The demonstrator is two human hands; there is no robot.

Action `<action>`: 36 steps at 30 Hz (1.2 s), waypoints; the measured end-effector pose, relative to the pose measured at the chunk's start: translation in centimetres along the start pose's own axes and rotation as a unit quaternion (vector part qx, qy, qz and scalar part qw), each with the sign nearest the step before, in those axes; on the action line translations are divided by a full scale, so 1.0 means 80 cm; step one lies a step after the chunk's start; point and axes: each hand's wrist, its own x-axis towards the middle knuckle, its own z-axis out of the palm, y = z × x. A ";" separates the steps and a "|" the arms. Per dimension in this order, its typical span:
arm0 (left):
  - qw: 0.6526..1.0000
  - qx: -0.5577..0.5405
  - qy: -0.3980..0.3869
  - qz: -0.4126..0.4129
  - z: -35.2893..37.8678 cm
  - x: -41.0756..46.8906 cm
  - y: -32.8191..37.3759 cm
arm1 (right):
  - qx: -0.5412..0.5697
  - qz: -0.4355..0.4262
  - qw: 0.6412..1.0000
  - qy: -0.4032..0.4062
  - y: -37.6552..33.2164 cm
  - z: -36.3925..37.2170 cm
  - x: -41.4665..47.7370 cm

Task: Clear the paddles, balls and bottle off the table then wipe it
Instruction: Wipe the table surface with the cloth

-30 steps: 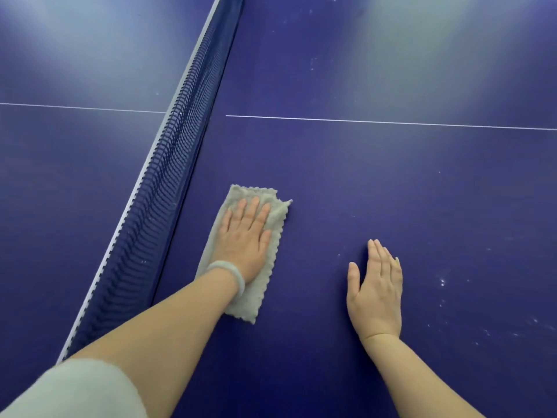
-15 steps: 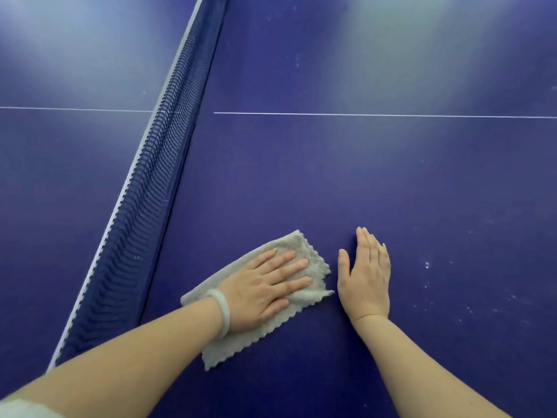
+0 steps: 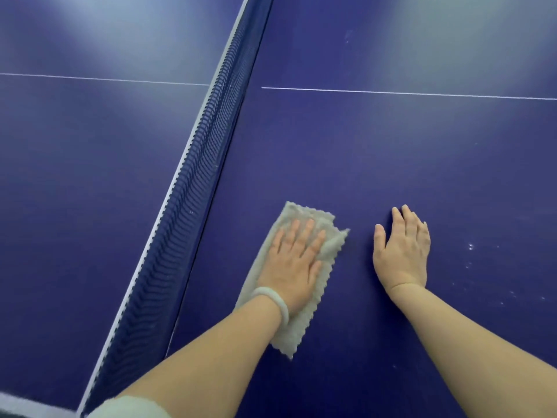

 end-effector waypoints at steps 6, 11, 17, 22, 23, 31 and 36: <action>0.969 0.046 -0.016 0.243 0.013 -0.119 -0.041 | -0.001 -0.009 1.000 0.007 0.003 0.004 0.001; 0.998 0.047 0.012 -0.048 -0.002 -0.075 -0.107 | -0.012 -0.006 1.000 0.022 0.002 0.009 0.003; 0.974 -0.043 0.022 -0.223 0.004 -0.025 -0.046 | -0.013 -0.004 1.000 0.021 0.004 0.012 0.004; 0.998 -0.008 -0.003 0.065 0.021 -0.097 0.012 | -0.022 -0.018 0.999 -0.032 0.000 -0.001 0.002; 0.996 0.001 0.003 0.087 0.024 -0.111 0.005 | -0.037 -0.027 0.998 -0.045 -0.002 -0.005 -0.002; 0.994 0.022 0.033 -0.098 0.022 -0.158 -0.115 | -0.128 -0.142 0.980 -0.052 -0.039 0.020 -0.088; 0.984 -0.001 0.024 -0.176 0.018 -0.153 -0.128 | -0.131 -0.136 0.981 -0.044 -0.037 0.025 -0.087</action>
